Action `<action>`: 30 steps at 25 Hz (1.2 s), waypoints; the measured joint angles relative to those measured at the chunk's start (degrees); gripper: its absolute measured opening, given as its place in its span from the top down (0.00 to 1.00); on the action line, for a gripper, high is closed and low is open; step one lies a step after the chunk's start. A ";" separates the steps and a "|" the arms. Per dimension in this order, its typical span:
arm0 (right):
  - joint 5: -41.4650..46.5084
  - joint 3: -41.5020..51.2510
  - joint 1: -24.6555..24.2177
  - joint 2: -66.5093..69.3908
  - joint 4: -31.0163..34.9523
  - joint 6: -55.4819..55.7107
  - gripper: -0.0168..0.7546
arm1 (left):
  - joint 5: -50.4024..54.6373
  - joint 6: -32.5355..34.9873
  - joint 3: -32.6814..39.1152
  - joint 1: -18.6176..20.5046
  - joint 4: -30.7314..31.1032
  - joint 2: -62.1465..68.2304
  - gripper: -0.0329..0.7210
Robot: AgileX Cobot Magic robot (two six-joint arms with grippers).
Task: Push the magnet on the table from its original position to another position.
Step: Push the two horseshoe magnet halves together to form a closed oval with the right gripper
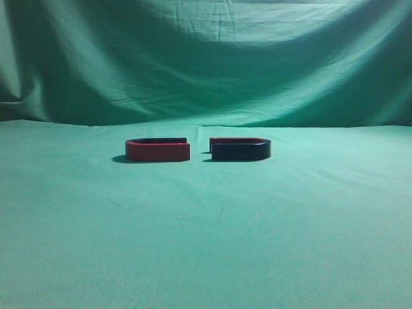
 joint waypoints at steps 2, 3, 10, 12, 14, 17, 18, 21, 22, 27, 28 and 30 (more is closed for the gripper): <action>0.50 -1.38 0.00 0.00 -0.39 -0.29 0.98 | 0.00 0.00 0.00 0.00 0.00 0.00 0.46; 3.35 -2.97 0.00 0.65 -0.98 -0.46 0.98 | 0.00 0.00 0.00 0.00 0.00 0.00 0.46; 31.69 -22.66 0.00 20.37 -1.77 -0.85 0.98 | 0.00 0.00 0.00 0.00 0.00 0.00 0.46; 40.45 -28.50 0.00 28.85 -0.87 -0.85 0.98 | 0.00 0.00 0.00 0.00 0.00 0.00 0.46; 48.29 -33.16 0.00 36.71 -0.65 -0.85 0.98 | 0.00 0.00 0.00 0.00 0.00 0.00 0.46; 55.80 -38.89 0.00 48.43 -0.51 -0.85 0.98 | 0.00 0.00 0.00 0.00 0.00 0.00 0.46; 57.37 -40.77 0.00 52.23 0.10 -0.85 0.98 | 0.00 0.00 0.00 0.00 0.00 0.00 0.46; 60.49 -46.22 0.00 61.31 3.90 -1.27 0.98 | 0.00 0.00 0.00 0.00 0.00 0.00 0.46; 61.06 -48.14 0.00 64.21 5.10 -1.69 0.98 | 0.00 0.00 0.00 0.00 0.00 0.00 0.46; 65.71 -57.83 2.81 77.52 5.56 -5.59 0.98 | 0.00 0.00 0.00 0.00 0.00 0.00 0.46; 66.12 -59.68 4.25 79.57 4.95 -5.59 0.98 | 0.00 0.00 0.00 0.00 0.00 0.00 0.46; 66.24 -63.19 7.84 84.45 2.40 -4.44 0.98 | 0.00 0.00 0.00 0.00 0.00 0.00 0.46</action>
